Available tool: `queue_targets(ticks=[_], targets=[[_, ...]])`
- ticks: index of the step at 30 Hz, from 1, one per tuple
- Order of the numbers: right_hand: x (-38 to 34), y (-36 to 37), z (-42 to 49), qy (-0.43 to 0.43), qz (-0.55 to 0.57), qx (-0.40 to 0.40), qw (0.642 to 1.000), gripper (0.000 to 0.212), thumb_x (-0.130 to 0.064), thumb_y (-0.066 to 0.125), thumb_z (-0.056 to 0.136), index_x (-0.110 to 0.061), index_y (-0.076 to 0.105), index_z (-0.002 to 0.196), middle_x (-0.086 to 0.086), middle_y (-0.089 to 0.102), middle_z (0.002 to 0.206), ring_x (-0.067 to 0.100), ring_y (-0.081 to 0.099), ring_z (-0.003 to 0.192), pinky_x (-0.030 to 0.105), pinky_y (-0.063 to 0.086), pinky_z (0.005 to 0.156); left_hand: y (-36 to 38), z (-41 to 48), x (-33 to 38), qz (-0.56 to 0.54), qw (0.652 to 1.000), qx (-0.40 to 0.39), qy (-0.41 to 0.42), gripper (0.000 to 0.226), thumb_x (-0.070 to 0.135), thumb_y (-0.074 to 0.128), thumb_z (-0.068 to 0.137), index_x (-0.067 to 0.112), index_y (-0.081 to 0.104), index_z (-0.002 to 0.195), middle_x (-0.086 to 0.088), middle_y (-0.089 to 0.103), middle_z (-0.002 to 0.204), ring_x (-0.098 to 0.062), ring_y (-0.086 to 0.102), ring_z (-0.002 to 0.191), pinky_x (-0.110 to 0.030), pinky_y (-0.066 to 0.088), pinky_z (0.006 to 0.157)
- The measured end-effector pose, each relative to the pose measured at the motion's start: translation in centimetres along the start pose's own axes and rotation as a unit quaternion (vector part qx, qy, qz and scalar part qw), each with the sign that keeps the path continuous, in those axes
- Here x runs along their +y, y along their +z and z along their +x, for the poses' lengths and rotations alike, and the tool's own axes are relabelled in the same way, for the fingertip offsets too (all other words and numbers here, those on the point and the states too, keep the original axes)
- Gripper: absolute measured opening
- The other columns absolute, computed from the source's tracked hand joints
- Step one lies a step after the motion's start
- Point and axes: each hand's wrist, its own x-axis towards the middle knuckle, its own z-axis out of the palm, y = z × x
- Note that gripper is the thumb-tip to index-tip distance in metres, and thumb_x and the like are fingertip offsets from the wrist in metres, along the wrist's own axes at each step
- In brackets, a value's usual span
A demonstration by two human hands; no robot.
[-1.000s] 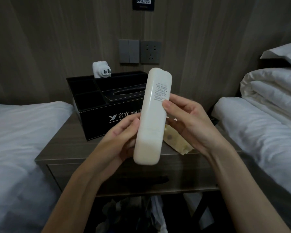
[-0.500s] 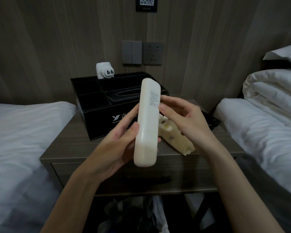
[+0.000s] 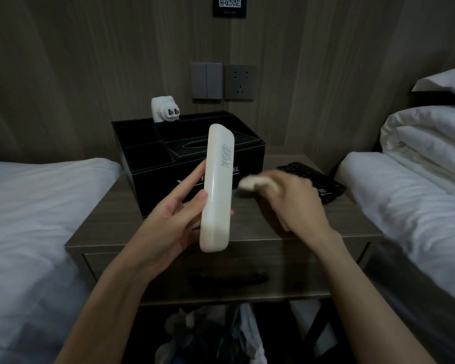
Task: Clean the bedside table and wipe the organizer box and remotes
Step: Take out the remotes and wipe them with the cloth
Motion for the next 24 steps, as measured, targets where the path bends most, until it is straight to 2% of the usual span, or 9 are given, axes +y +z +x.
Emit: queue_targets(ticks=[2,3,6,8,11,16,19,22,24], targets=[[-0.6,-0.8,0.2,0.009,0.103,0.091,0.991,0.026,-0.033,0.059,0.094,-0.037,0.065,0.118,-0.007,0.069,0.104,0.01,0.064,0.093,0.035,0.053,0.081,-0.1,0.1,-0.2,0.002,1.0,0.002,-0.003,0.054,0.026,0.05,0.09,0.048,0.041,0.139,0.002,0.063,0.129,-0.029,0.066,0.108,-0.046,0.053,0.092],[-1.2,-1.2,0.3,0.003,0.15,0.109,0.983,0.027,-0.032,0.06,0.093,-0.038,0.066,0.119,-0.009,0.067,0.107,0.006,0.062,0.095,0.033,0.053,0.084,-0.1,0.1,-0.3,0.004,1.0,0.002,-0.003,0.054,0.027,0.05,0.09,0.049,0.041,0.139,0.002,0.063,0.13,-0.029,0.066,0.109,-0.047,0.053,0.093],[-3.2,-2.5,0.1,-0.015,0.298,0.11,0.948,0.032,-0.024,0.062,0.092,-0.035,0.065,0.122,-0.022,0.067,0.107,-0.004,0.062,0.095,0.016,0.051,0.083,0.1,0.2,-0.4,0.014,1.0,-0.013,-0.004,0.051,0.029,0.05,0.09,0.049,0.044,0.137,0.002,0.063,0.129,-0.029,0.066,0.109,-0.046,0.052,0.095],[-4.3,-2.8,-0.1,-0.03,0.345,0.1,0.933,0.035,-0.019,0.059,0.093,-0.034,0.062,0.125,-0.03,0.067,0.094,0.0,0.064,0.089,0.014,0.053,0.075,0.3,0.2,-0.4,0.021,0.999,-0.026,-0.007,0.049,0.028,0.05,0.09,0.049,0.047,0.134,0.003,0.065,0.127,-0.029,0.066,0.108,-0.045,0.052,0.095],[-5.0,-2.3,-0.3,-0.046,0.358,0.08,0.929,0.038,-0.014,0.056,0.095,-0.03,0.06,0.129,-0.023,0.067,0.104,0.007,0.065,0.094,0.024,0.056,0.079,0.7,0.1,-0.5,0.019,0.999,-0.035,-0.01,0.048,0.028,0.05,0.089,0.048,0.049,0.133,0.004,0.065,0.126,-0.031,0.066,0.108,-0.046,0.051,0.096],[-4.8,-1.5,-0.5,-0.057,0.364,0.057,0.928,0.039,-0.011,0.052,0.097,-0.027,0.058,0.132,-0.015,0.064,0.123,-0.003,0.059,0.11,0.016,0.049,0.09,0.7,0.2,-0.8,0.013,0.999,-0.029,-0.008,0.05,0.025,0.05,0.09,0.043,0.047,0.136,0.003,0.065,0.126,-0.032,0.065,0.109,-0.043,0.052,0.094],[-4.8,-1.0,-0.5,-0.073,0.352,0.062,0.931,0.042,-0.011,0.05,0.098,-0.025,0.052,0.137,-0.015,0.056,0.135,-0.002,0.05,0.124,0.025,0.044,0.104,0.8,0.1,-1.1,0.006,1.0,-0.019,-0.001,0.05,0.026,0.051,0.089,0.045,0.048,0.135,0.003,0.064,0.127,-0.03,0.065,0.11,-0.041,0.053,0.094],[-4.7,-0.3,-0.7,-0.099,0.311,0.061,0.943,0.043,-0.011,0.049,0.098,-0.024,0.051,0.139,-0.014,0.052,0.14,-0.002,0.044,0.13,0.033,0.038,0.11,0.9,0.3,-1.0,-0.009,1.0,0.005,0.011,0.046,0.029,0.053,0.091,0.048,0.05,0.133,0.001,0.062,0.127,-0.032,0.059,0.113,-0.049,0.048,0.1],[-4.7,-0.1,-1.1,-0.135,0.256,0.049,0.956,0.044,-0.009,0.05,0.098,-0.024,0.05,0.139,-0.012,0.051,0.141,-0.003,0.044,0.127,0.03,0.037,0.109,0.7,0.4,-0.7,-0.02,0.999,0.032,0.029,0.046,0.031,0.056,0.091,0.048,0.05,0.133,-0.001,0.063,0.121,-0.031,0.054,0.111,-0.05,0.045,0.099]])
